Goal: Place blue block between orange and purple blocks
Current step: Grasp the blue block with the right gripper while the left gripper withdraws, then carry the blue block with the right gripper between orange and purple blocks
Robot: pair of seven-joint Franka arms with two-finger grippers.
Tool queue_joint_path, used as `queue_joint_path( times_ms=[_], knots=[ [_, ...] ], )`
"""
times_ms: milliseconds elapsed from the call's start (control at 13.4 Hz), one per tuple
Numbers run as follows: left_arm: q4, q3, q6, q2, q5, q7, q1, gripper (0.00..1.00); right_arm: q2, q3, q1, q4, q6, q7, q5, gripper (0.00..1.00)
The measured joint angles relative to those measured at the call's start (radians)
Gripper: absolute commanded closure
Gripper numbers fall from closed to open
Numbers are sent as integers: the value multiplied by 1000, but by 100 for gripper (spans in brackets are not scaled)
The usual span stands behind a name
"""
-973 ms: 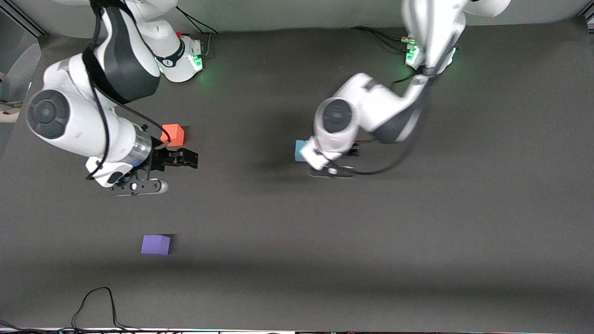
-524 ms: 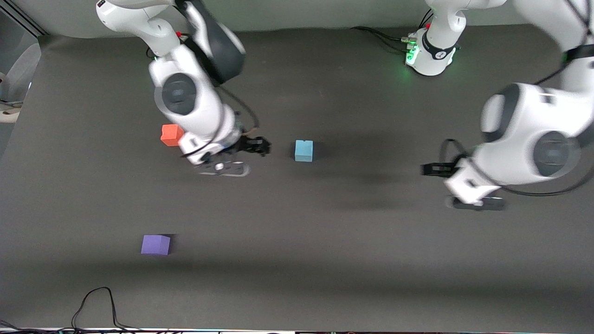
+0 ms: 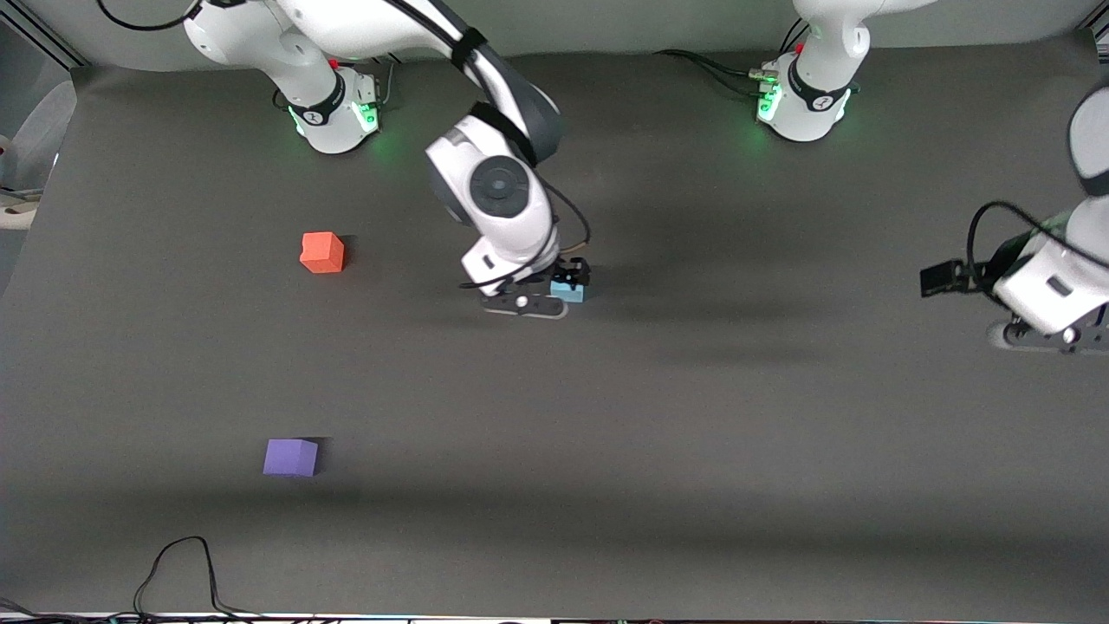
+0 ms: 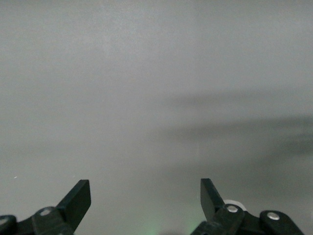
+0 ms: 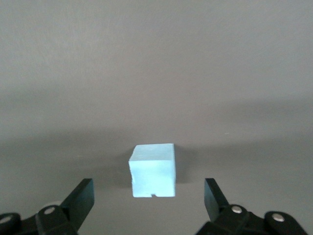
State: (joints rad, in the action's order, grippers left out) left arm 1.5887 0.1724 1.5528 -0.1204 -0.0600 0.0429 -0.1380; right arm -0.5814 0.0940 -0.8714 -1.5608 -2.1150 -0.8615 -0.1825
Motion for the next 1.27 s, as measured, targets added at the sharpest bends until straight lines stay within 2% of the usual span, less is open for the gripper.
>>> queue_joint_path(
  times_ms=[299,524,674,749,898,973,1123,1273],
  knots=[
    [30,-1,-17,85,0,18,-12,0,-96,5,-77,-24,-83,-37,32,0],
    [54,-1,-13,99,0,19,-13,0,-104,11,-82,-107,-149,-40,65,0],
    [54,-7,-9,100,0,19,-9,0,-104,13,-82,-126,-164,-40,66,1],
    [54,-34,-7,102,1,19,17,0,-103,13,-82,-126,-168,-40,66,7],
    [53,-150,-4,106,1,19,141,0,-102,13,-83,-126,-185,-40,66,39],
    [52,-186,-3,108,1,19,182,0,-102,13,-83,-126,-187,-40,66,47],
    [52,-200,0,108,1,19,200,0,-102,13,-84,-126,-188,-40,66,50],
    [52,-201,1,108,1,20,201,0,-98,13,-84,-126,-189,-40,67,59]
  ],
)
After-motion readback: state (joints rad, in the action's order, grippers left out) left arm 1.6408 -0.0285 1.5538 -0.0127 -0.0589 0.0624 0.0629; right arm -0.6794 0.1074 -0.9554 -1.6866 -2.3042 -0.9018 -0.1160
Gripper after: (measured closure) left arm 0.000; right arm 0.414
